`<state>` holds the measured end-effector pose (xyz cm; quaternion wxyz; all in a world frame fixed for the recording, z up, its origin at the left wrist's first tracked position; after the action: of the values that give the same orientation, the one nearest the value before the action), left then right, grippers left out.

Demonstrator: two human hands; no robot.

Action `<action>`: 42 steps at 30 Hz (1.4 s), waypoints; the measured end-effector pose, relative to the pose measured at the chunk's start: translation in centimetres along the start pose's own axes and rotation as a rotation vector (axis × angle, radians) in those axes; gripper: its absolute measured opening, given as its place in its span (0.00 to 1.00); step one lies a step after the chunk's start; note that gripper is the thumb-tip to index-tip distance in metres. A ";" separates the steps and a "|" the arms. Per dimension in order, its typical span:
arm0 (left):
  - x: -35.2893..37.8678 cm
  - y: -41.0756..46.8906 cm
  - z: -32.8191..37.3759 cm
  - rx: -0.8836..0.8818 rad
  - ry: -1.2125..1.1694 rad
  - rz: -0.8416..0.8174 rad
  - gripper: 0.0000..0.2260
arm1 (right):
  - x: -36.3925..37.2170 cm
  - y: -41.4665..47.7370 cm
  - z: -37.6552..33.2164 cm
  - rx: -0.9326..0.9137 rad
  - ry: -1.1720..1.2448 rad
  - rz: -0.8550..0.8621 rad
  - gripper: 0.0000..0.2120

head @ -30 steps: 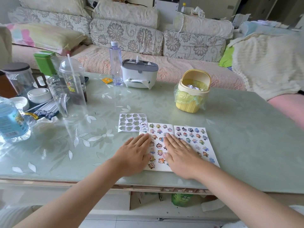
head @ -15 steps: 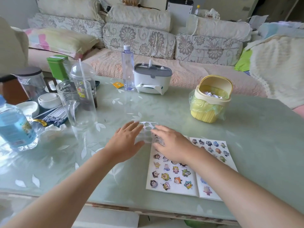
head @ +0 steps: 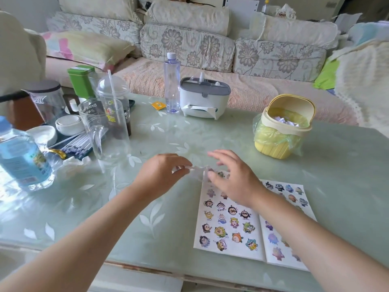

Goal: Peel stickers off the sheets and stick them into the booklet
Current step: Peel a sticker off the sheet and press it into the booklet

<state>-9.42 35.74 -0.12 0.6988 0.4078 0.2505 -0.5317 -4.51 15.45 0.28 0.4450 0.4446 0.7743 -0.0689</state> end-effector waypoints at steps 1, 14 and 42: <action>-0.4 0.1 0.5 0.000 -0.032 0.012 0.05 | -0.4 0.0 -0.3 0.032 0.062 -0.017 0.27; -1.3 0.4 5.3 -0.085 -0.198 -0.231 0.20 | -5.3 -0.4 -0.9 0.118 0.290 0.189 0.06; 1.1 0.8 8.9 -0.596 -0.950 -0.320 0.10 | -5.9 -3.2 -2.8 -0.528 -0.444 0.234 0.14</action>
<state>-9.03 27.74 4.11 0.7301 -0.1323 0.1069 -0.6618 -7.44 11.29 5.48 0.7066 0.3741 0.5939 0.0896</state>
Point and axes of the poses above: each hand's wrist, its own y-axis towards the middle knuckle, its own x-axis out of the palm, z = x × y, the point moved 4 cm from there along y, towards the middle knuckle, and after that the axes turned 6 degrees about -x, right-handed, at the moved point
